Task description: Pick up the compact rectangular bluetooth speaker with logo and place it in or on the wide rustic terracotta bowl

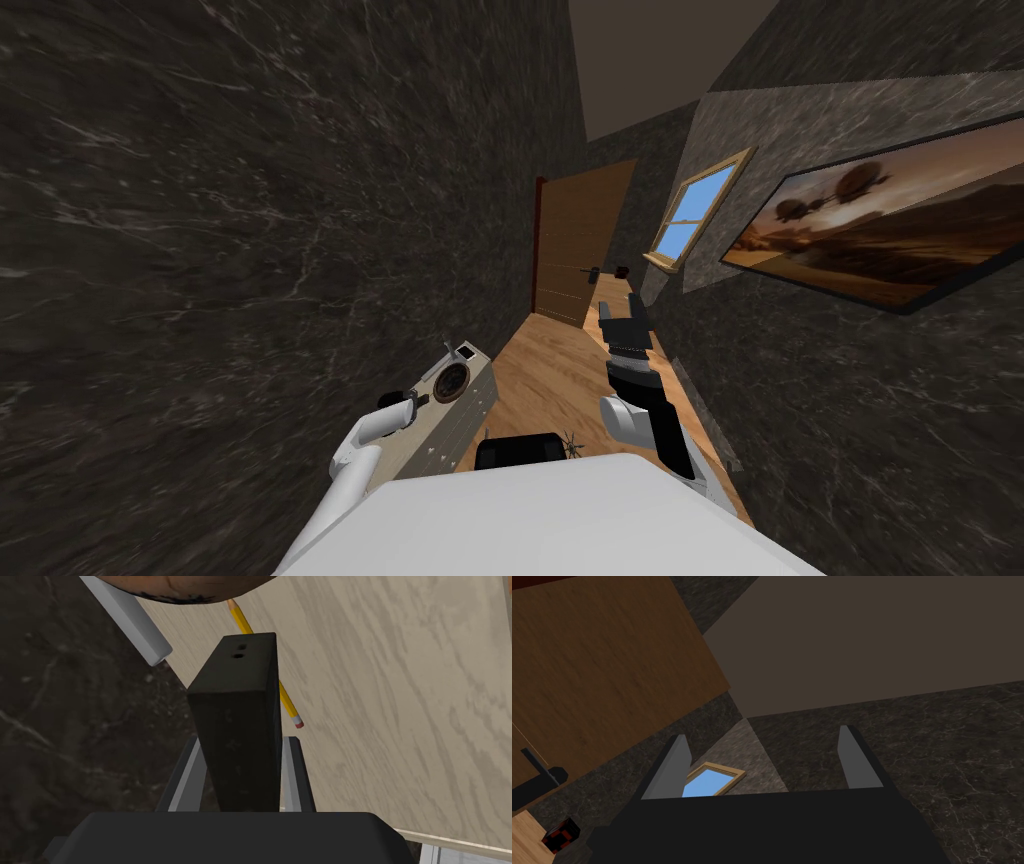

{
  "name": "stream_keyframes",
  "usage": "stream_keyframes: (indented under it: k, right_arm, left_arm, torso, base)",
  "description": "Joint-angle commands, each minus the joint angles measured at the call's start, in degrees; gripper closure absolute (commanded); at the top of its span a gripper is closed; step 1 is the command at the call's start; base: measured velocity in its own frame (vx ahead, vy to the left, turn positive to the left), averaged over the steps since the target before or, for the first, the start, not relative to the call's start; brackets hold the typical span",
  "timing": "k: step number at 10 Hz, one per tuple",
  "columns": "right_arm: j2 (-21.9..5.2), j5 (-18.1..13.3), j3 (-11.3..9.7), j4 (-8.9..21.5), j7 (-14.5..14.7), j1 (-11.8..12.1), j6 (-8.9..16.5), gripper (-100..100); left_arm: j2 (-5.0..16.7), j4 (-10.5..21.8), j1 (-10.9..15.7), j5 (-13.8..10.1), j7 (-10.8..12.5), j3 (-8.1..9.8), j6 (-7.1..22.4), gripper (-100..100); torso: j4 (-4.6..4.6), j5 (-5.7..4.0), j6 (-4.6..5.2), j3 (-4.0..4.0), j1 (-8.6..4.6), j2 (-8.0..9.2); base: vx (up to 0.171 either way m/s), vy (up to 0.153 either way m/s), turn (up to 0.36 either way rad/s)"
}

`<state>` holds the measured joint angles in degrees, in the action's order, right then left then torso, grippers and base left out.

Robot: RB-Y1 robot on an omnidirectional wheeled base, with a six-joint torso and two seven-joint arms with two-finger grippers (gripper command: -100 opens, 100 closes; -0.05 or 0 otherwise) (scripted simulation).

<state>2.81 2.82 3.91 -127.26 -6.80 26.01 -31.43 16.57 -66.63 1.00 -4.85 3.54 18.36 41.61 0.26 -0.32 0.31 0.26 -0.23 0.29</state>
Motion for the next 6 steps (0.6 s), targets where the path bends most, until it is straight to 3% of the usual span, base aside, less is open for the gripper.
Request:
stream_keyframes:
  k: [1,3,6]
  right_arm:
    - [0.00,0.00,0.00,0.00,0.00,0.00,0.00,0]
    - [0.00,0.00,0.00,0.00,0.00,0.00,0.00,0]
    - [0.00,0.00,0.00,0.00,0.00,0.00,0.00,0]
  left_arm:
    - [0.53,1.31,0.31,1.28,-2.37,-0.02,-2.86,100]
    - [0.53,1.31,0.31,1.28,-2.37,-0.02,-5.39,100]
    - [1.18,3.26,0.54,4.03,-6.25,-0.13,-10.78,100]
  torso:
    - [0.00,0.00,0.00,0.00,0.00,0.00]
    - [0.00,-0.02,-0.01,0.01,-0.02,0.03]
    - [0.01,-0.04,0.00,0.01,-0.07,0.01]
  base:
    - [-0.027,0.024,-0.090]
    - [-0.015,0.007,-0.050]
    - [-0.022,0.013,-0.095]
